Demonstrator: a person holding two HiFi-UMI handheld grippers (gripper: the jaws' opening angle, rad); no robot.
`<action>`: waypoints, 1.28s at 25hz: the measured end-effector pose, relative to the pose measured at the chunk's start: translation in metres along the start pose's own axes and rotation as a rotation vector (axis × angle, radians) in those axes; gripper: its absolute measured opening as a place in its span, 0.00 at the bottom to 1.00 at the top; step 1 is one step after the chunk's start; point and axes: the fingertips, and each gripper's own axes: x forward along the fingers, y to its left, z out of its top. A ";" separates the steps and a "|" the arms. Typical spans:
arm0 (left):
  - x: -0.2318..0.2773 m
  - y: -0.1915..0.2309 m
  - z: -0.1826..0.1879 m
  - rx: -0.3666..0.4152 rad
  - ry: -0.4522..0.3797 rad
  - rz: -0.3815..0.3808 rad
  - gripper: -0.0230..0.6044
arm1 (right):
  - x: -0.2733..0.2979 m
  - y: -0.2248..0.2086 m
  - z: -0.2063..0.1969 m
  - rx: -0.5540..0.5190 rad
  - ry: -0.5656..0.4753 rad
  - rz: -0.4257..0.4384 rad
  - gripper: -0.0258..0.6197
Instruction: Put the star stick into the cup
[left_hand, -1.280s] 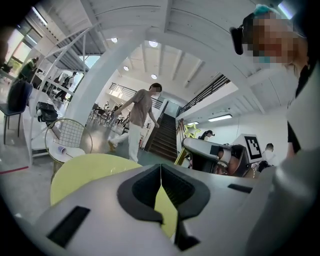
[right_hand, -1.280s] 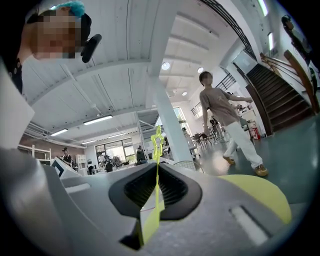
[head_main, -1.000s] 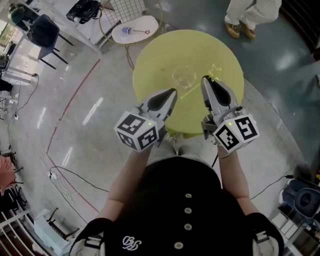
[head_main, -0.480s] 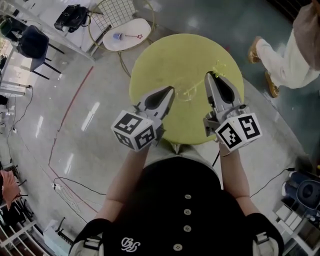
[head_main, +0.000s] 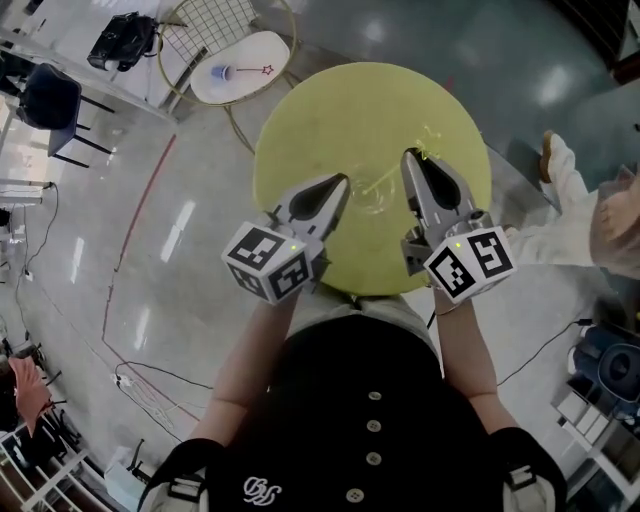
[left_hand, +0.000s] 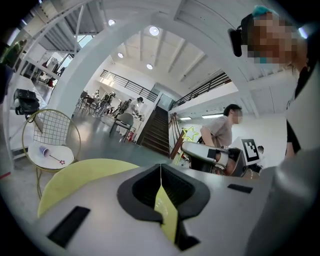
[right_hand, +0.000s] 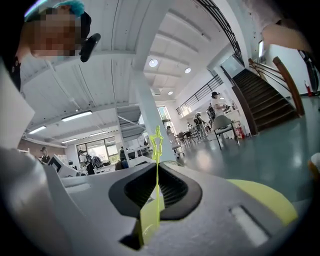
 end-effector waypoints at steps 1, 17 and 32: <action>0.002 0.002 -0.001 -0.005 0.004 -0.003 0.06 | 0.001 -0.002 -0.003 0.003 0.006 -0.006 0.06; 0.017 0.023 -0.022 -0.057 0.058 -0.011 0.06 | 0.009 -0.024 -0.039 0.046 0.061 -0.073 0.06; 0.025 0.032 -0.038 -0.096 0.097 -0.007 0.06 | 0.009 -0.037 -0.068 0.085 0.127 -0.097 0.06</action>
